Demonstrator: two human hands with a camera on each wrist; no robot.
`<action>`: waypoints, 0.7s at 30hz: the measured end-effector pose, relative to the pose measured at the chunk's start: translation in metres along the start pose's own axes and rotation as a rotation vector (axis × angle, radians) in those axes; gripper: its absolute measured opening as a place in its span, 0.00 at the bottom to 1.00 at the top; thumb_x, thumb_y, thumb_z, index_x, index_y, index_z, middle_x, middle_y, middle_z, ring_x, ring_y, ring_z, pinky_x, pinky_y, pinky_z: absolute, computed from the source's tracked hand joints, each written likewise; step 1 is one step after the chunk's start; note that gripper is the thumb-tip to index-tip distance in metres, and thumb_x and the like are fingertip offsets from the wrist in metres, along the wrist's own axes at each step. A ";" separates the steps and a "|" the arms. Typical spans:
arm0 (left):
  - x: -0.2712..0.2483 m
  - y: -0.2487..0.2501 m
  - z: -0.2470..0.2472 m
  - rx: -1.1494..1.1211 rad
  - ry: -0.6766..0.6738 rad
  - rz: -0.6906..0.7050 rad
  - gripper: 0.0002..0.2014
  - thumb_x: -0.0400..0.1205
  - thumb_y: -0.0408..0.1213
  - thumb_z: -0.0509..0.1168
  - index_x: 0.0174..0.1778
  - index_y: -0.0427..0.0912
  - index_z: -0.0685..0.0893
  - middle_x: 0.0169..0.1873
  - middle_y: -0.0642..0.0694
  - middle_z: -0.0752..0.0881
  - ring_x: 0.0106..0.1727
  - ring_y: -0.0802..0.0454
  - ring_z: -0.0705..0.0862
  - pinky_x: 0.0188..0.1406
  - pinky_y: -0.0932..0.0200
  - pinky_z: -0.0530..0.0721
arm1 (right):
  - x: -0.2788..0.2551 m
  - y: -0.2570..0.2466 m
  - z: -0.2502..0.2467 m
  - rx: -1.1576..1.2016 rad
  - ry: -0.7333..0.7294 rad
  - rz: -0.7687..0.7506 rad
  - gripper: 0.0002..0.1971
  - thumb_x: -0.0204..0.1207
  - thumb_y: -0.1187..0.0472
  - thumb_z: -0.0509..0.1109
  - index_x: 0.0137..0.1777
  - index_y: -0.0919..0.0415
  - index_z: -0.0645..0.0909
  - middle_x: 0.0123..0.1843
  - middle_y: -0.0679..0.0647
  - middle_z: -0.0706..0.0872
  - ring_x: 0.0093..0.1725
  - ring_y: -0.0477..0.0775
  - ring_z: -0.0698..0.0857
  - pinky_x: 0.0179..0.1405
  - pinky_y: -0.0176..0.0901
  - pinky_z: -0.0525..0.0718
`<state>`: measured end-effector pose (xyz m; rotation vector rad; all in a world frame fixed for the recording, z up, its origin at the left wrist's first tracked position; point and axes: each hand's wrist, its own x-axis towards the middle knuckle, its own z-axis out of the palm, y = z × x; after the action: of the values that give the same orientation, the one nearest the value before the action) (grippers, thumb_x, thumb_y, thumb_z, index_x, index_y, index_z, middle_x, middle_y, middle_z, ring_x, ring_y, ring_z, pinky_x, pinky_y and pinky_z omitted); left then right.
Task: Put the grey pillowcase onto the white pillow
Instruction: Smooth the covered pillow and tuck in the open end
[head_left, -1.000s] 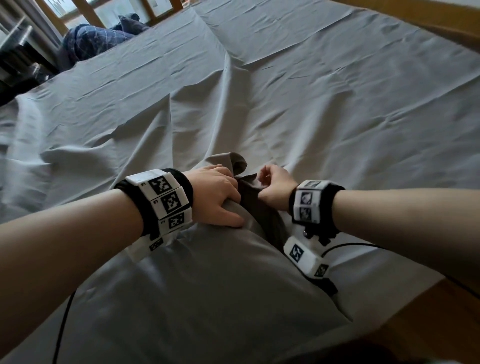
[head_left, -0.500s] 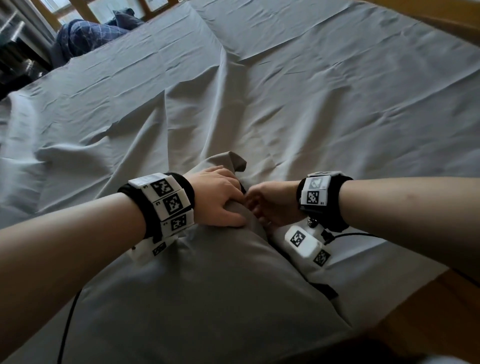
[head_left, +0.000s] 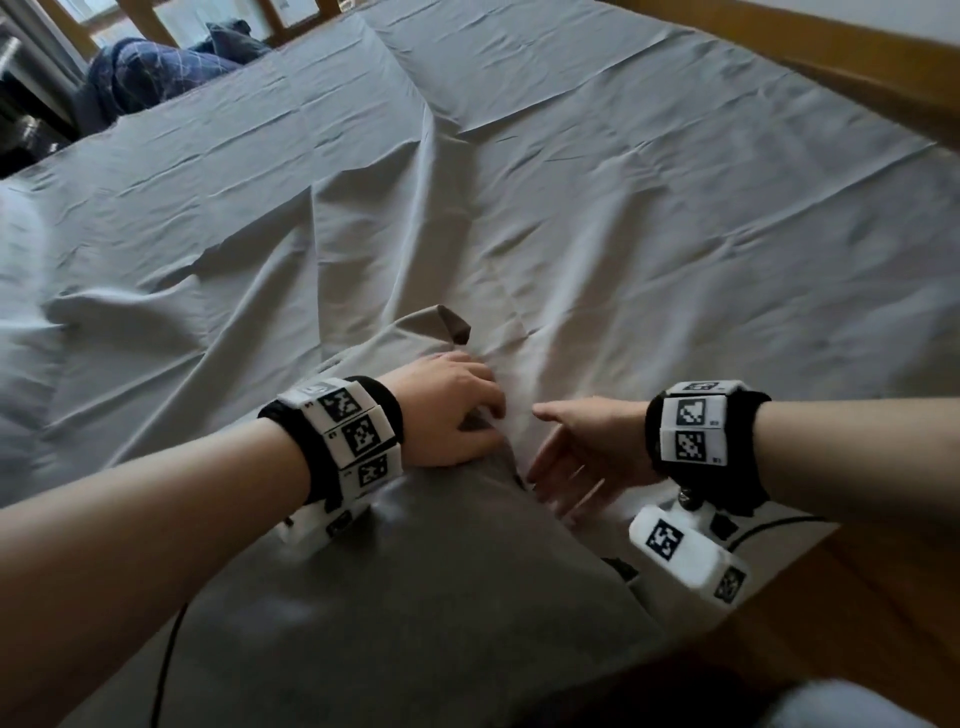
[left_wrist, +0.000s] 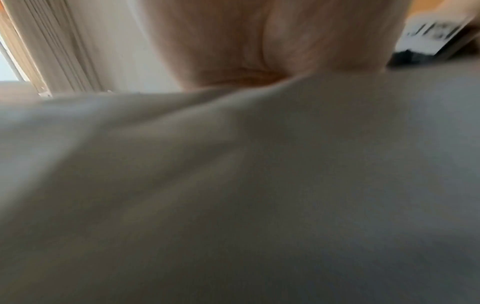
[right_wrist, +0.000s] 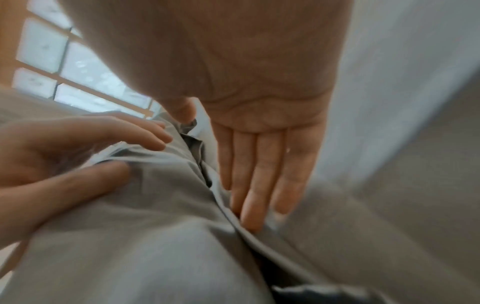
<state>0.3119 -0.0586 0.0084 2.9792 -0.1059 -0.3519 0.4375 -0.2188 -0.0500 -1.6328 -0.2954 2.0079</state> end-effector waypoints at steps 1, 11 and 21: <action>-0.002 0.009 -0.002 -0.020 -0.023 0.025 0.18 0.76 0.60 0.60 0.48 0.53 0.87 0.46 0.53 0.86 0.54 0.48 0.82 0.61 0.50 0.78 | -0.001 0.005 0.003 0.078 -0.057 -0.027 0.36 0.82 0.34 0.46 0.56 0.66 0.82 0.47 0.62 0.88 0.43 0.62 0.86 0.51 0.52 0.82; -0.015 0.035 0.010 0.145 -0.244 -0.058 0.27 0.72 0.62 0.50 0.42 0.50 0.89 0.44 0.55 0.88 0.58 0.54 0.81 0.79 0.51 0.62 | -0.003 0.006 0.048 -0.248 -0.014 -0.016 0.54 0.70 0.21 0.31 0.61 0.64 0.82 0.46 0.58 0.80 0.36 0.52 0.75 0.44 0.46 0.74; -0.039 -0.010 -0.019 -0.176 0.010 -0.150 0.32 0.70 0.64 0.56 0.62 0.49 0.85 0.62 0.50 0.84 0.66 0.51 0.79 0.71 0.52 0.74 | 0.008 -0.021 0.030 -0.115 -0.239 0.040 0.56 0.65 0.17 0.41 0.71 0.65 0.76 0.68 0.65 0.82 0.67 0.66 0.80 0.70 0.60 0.73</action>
<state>0.2791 -0.0432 0.0344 2.8203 0.1425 -0.3441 0.4131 -0.1921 -0.0388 -1.4750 -0.4763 2.2575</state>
